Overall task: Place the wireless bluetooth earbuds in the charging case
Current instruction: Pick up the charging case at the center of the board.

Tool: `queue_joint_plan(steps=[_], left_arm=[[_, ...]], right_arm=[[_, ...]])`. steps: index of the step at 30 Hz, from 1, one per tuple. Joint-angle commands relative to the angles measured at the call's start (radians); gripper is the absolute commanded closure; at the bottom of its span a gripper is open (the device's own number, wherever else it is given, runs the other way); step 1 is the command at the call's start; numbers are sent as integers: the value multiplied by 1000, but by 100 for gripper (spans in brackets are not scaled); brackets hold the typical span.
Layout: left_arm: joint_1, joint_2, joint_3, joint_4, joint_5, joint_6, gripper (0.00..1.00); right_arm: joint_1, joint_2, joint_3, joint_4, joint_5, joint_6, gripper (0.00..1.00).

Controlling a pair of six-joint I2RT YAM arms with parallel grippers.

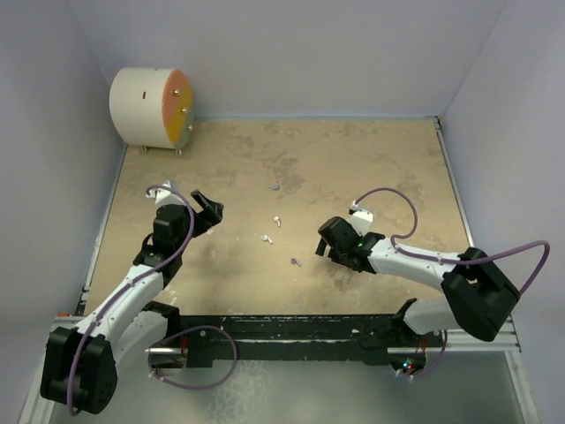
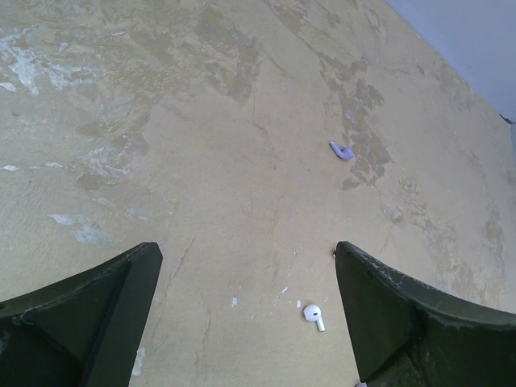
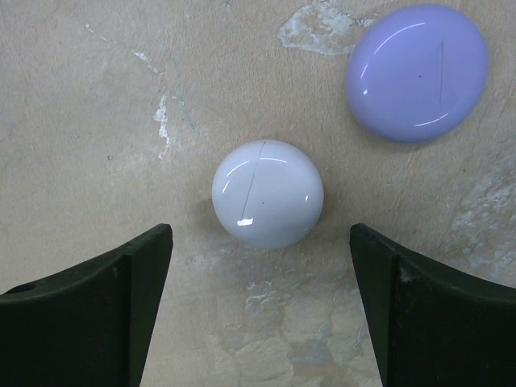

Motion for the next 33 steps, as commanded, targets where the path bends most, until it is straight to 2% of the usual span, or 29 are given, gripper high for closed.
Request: queue_joint_plan(steps=[1,11,24,33], left_arm=[[-6,3,-12,57,7,8,11],[-6,-3,-24,51,2,8,11],[-6,-5,-36,59,2,2,11],[-5,-17,-44,51,4,-1,11]], right_arm=[[6,22,50,9,33,-13,8],[6,120,129,62,41,-79,9],[10,84,85,103,-30,-103,9],[16,138,83,100,-40,-118,18]])
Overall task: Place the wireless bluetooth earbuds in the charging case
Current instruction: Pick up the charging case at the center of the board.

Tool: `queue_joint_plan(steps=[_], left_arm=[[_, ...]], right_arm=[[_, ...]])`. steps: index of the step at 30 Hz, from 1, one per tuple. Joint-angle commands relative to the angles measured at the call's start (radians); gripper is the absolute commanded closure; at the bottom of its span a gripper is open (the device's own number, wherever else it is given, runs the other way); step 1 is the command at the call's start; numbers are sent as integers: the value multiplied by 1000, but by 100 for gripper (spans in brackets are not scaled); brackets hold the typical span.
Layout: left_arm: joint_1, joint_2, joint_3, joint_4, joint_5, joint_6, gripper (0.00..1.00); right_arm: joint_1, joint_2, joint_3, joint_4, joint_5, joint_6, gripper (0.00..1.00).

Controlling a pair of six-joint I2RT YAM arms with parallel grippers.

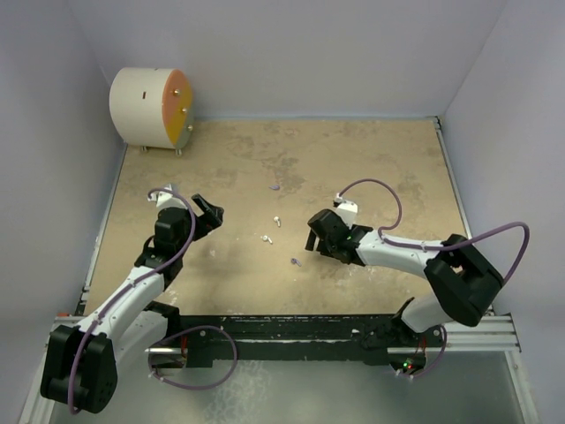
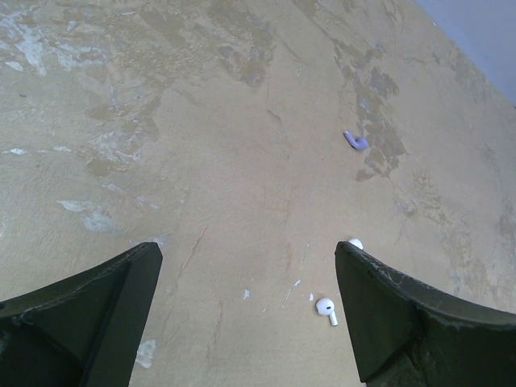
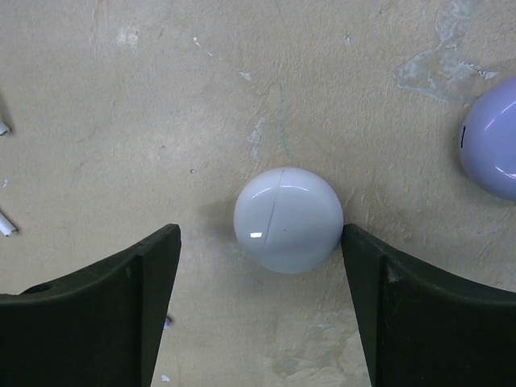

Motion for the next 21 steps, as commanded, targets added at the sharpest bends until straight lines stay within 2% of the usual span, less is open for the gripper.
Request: queue_joint_plan(steps=[1,4,10,13,18,21], left_arm=[[-6,-25,-10,35,1,0,11],[-6,-25,-9,35,2,0,11],[-6,-28,-9,29,0,3,11],[-6,-30,-10,28,-3,5,11],[-6,-28,-10,22,-8,11,11],[-6,-30,-5,8,-13,18,11]], right_arm=[[5,23,-6,-10,4,-14,20],[5,28,-9,-18,12,-15,29],[6,58,6,-29,31,-23,38],[5,72,9,-23,39,-30,46],[6,112,47,3,55,-55,66],[5,161,103,68,31,-84,68]])
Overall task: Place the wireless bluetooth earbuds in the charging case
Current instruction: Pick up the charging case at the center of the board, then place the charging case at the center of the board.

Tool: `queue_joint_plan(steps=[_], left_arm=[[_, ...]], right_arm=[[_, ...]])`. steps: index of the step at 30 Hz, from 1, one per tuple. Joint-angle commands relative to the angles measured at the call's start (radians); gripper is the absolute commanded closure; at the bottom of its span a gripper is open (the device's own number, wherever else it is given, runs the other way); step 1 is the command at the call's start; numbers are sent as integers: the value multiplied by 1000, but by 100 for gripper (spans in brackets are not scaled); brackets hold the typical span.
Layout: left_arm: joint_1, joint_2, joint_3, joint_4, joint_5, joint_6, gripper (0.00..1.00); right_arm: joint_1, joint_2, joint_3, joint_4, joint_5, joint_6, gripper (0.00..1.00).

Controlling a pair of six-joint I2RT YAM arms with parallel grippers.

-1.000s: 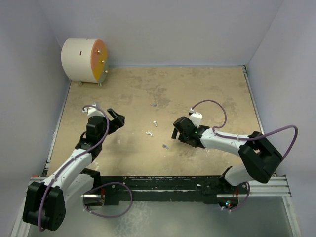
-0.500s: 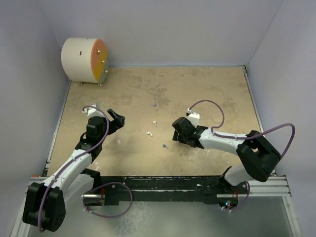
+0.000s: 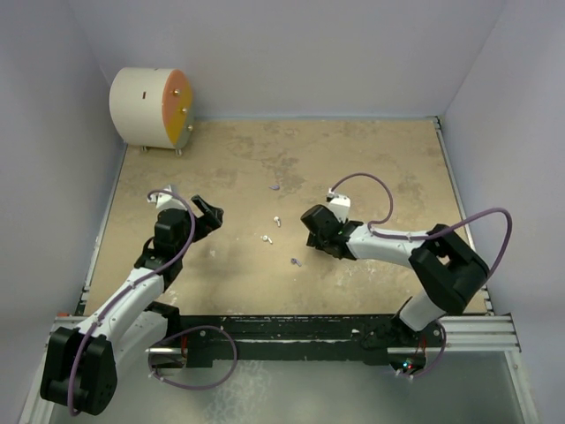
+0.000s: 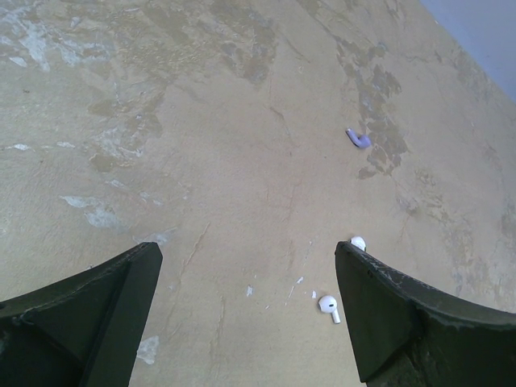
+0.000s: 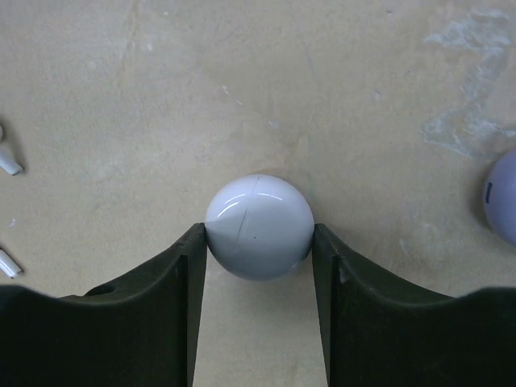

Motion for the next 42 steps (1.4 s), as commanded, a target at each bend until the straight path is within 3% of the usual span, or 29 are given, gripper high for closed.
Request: queue_joint_plan(steps=[1,11,15,19,23,33,42], left_arm=[[-6,-19,6,6,-15,17,11],[-5,-62,31,-68,-33,26,11],[-6,-73,38,-93,-41,31,11],[-6,-73,36,-98,-49,32,11],[-6,-52,32,-87,-47,29,11],[-6,-41,27,-70,-43,16,11],[-6,-21,10,-34,-26,-1,11]], right_arm=[[5,92,80,65,-19,-57,68],[-31,399,405,224,20,-189,65],[-65,426,443,271,3,-227,53],[-76,406,439,313,-4,-275,25],[-93,395,435,339,-21,-333,14],[-105,318,344,441,-98,-676,15],[-125,306,286,506,-242,-799,18]])
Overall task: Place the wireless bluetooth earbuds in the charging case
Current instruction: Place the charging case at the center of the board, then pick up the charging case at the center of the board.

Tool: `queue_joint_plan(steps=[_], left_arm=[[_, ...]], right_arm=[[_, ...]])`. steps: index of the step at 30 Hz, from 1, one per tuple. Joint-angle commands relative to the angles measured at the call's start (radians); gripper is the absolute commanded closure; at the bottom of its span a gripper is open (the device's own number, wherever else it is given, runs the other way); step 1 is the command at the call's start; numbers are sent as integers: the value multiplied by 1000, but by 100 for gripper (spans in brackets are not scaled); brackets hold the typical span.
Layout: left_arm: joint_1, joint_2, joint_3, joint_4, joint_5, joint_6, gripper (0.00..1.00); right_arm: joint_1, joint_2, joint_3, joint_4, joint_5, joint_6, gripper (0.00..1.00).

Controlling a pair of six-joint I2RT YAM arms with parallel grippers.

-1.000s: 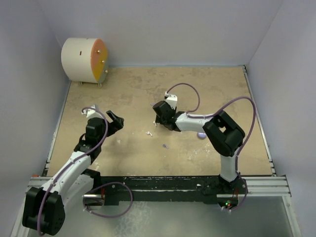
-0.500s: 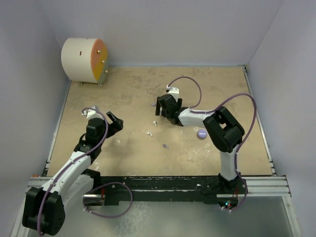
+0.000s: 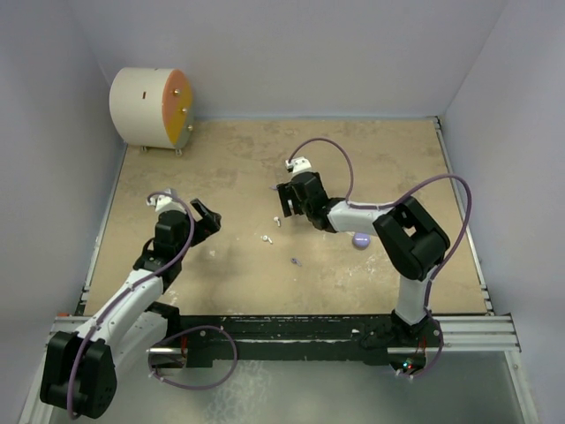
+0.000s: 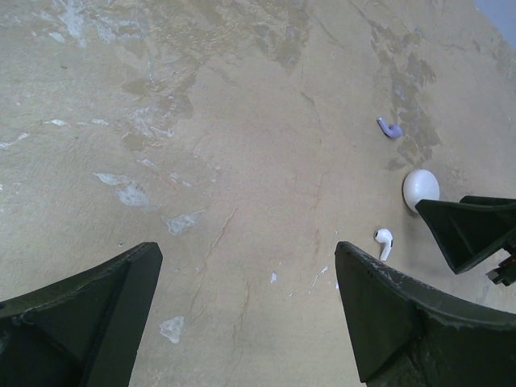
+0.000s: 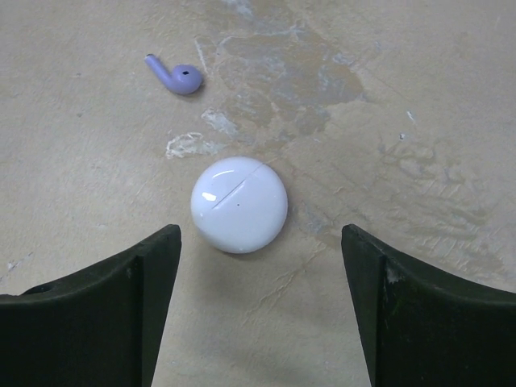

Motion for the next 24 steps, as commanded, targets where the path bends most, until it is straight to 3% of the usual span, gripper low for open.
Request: queue_joint_plan(steps=[1,6,17,24], left_arm=[[-6,9,8,67,8,-10,11],[-6,6,14,65,9,-12,12],[-6,17,35,67,12,-14,12],[-6,36,40,84,20,-17,12]], right_arm=[[-18,-16,-8,79,-100,-96,20],[-39,13,4,109,-151,-126,28],[-49,70,16,121,-203,-134,29],[-50,82,10,119,-188,-120,38]])
